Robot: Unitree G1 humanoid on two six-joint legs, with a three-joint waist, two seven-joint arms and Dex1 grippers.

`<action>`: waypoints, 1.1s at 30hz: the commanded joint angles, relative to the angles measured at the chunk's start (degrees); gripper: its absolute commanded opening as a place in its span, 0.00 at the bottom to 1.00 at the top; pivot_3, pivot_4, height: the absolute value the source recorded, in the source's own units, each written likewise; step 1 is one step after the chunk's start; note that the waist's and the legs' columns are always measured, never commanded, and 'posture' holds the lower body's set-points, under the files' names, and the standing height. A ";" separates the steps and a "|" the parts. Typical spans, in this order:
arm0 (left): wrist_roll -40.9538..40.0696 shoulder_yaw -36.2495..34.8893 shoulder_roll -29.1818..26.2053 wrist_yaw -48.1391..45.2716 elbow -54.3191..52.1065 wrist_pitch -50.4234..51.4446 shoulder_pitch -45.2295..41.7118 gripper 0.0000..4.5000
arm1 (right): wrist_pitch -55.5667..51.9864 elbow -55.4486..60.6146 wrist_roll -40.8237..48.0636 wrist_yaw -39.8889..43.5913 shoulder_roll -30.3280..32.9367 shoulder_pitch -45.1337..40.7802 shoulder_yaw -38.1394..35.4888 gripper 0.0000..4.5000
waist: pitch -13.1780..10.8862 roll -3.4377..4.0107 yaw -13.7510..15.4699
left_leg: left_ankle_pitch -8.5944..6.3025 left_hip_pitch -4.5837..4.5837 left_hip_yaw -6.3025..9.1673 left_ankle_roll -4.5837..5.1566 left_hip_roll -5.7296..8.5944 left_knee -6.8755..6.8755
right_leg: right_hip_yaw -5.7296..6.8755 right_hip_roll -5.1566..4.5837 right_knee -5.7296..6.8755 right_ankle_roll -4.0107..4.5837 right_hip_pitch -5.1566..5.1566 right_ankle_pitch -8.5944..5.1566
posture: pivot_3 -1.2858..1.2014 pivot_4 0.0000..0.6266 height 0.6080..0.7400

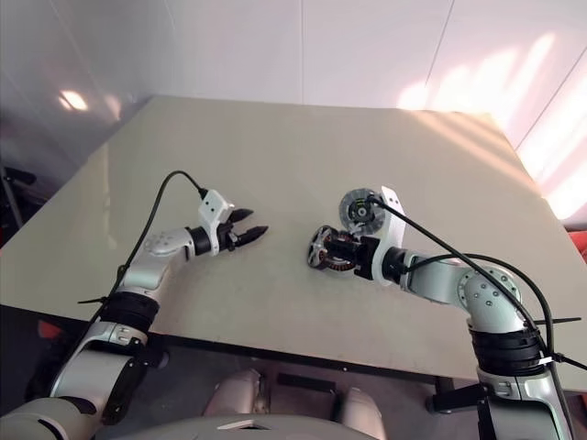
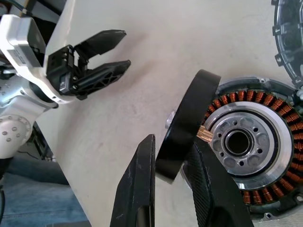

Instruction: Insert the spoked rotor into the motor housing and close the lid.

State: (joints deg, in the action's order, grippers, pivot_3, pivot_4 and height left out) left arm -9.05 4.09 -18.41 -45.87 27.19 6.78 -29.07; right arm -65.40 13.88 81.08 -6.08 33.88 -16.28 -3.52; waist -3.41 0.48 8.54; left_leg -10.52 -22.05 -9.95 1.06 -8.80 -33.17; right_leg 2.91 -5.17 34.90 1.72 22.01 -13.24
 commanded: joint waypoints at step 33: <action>-0.78 -0.76 -0.43 -0.08 -3.38 1.36 -0.96 0.74 | 9.71 -11.19 31.92 -15.50 -9.17 -2.00 -14.36 0.08 | 0.01 0.00 -0.02 | 0.00 0.03 -0.01 -0.01 0.00 -0.03 | 0.00 0.00 0.07 0.00 0.00 0.01 | 0.52 0.00 1.00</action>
State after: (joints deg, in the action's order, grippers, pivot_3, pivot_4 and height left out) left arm -9.09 4.06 -18.45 -45.93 26.74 7.87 -29.10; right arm -56.41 2.73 110.52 -21.04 25.38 -18.75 -15.96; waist -3.40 0.48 8.52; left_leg -10.52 -22.04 -9.96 1.05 -8.80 -33.20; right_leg 2.91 -5.17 34.96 1.72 22.02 -13.24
